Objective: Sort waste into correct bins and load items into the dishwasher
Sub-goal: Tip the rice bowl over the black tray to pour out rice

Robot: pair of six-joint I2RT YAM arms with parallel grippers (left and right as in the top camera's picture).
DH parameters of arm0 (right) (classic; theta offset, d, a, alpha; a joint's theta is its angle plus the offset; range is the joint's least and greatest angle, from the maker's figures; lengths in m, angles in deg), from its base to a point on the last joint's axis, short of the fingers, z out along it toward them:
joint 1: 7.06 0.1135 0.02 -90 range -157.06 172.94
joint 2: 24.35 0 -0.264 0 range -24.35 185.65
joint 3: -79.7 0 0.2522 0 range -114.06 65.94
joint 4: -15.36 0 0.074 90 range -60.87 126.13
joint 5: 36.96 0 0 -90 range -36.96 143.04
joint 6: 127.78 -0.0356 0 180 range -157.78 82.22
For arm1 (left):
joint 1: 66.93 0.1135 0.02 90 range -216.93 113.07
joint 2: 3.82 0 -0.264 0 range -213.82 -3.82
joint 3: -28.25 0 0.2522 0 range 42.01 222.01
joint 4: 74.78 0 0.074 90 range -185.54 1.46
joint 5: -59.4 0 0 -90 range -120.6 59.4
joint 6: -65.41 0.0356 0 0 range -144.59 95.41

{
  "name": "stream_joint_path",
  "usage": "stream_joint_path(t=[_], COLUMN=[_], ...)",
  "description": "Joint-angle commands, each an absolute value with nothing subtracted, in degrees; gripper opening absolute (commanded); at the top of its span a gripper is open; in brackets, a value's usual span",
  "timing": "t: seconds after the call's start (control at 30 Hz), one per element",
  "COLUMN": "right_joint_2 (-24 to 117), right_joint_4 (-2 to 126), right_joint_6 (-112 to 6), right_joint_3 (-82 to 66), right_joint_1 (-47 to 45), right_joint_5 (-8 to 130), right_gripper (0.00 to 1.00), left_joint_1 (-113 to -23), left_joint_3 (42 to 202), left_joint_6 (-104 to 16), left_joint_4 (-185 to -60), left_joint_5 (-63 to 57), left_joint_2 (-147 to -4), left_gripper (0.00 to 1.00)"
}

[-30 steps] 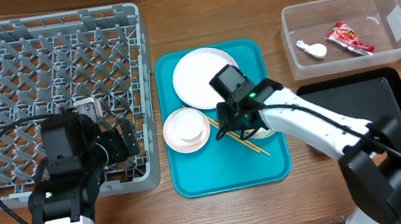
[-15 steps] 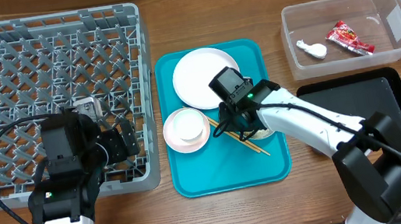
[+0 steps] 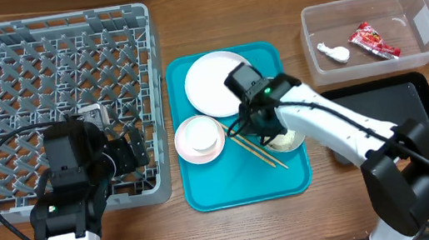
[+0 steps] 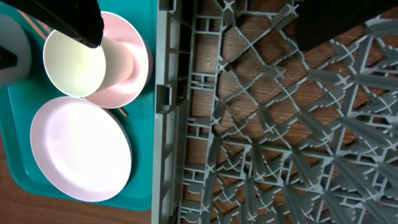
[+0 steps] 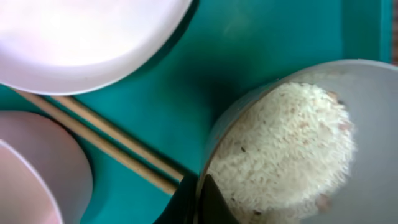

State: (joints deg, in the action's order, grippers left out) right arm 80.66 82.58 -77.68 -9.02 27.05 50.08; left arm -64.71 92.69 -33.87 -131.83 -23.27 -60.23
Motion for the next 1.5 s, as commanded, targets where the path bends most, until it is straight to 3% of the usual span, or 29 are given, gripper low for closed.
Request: stream_joint_path(t=[0.0, 0.3, 0.63, 0.97, 1.23, 1.47], right_joint_2=[80.1, 70.5, 68.0, 68.1, 68.2, 68.4], right_joint_4=[84.5, 87.1, 88.9, 91.0, 91.0, 88.1], right_joint_6=[-74.2, -68.1, -56.9, -39.8, -30.3, -30.0], right_joint_3=[-13.1, -14.3, -14.2, -5.5, -0.5, 4.2], right_joint_1=[25.3, 14.0, -5.2, -27.9, -37.9, -44.2], right_joint_5=[53.2, 63.0, 78.6, 104.6, 118.2, 132.3], right_gripper=[0.04, 0.04, 0.04, 0.04, 0.04, 0.04], left_joint_1=[-65.0, -65.0, -65.0, -65.0, -65.0, -65.0], left_joint_3=[94.3, 94.3, 94.3, 94.3, 94.3, 94.3], left_joint_6=[-34.0, -34.0, -34.0, -34.0, -34.0, -34.0], left_joint_4=[-131.6, -131.6, -131.6, -131.6, -131.6, -131.6], left_joint_5=[-22.7, -22.7, -22.6, -22.6, -22.6, -22.6], left_joint_2=[-60.4, -60.4, -60.4, -60.4, -60.4, -60.4], left_gripper=[1.0, 1.0, 1.0, 1.0, 1.0, 1.0])
